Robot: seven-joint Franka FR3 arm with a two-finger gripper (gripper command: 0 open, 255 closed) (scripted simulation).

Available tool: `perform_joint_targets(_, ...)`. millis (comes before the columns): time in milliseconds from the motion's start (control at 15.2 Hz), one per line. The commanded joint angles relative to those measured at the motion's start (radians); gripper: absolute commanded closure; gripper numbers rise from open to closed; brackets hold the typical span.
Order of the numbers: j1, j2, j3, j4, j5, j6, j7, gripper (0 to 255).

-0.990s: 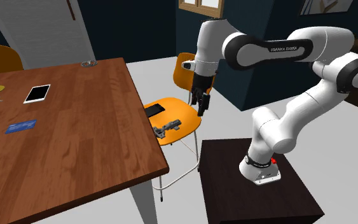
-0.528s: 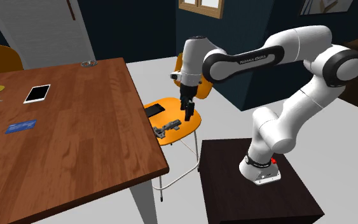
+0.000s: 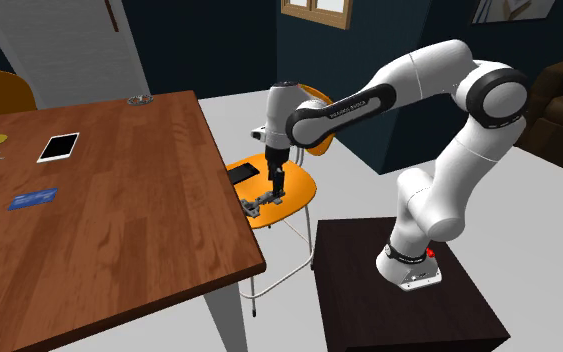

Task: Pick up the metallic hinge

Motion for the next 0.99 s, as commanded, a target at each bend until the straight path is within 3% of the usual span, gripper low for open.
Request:
perform_joint_targets(0, 0.002, 0.065, -0.021, 0.017, 0.016, 0.044, -0.033, 0)
perform_joint_targets(660, 0.007, 0.135, -0.036, -0.035, 0.045, 0.162, -0.069, 0)
perform_joint_targets(726, 0.007, 0.134, -0.036, -0.035, 0.045, 0.161, -0.069, 255)
perform_joint_targets(924, 0.006, 0.135, -0.037, -0.033, 0.045, 0.16, -0.07, 255)
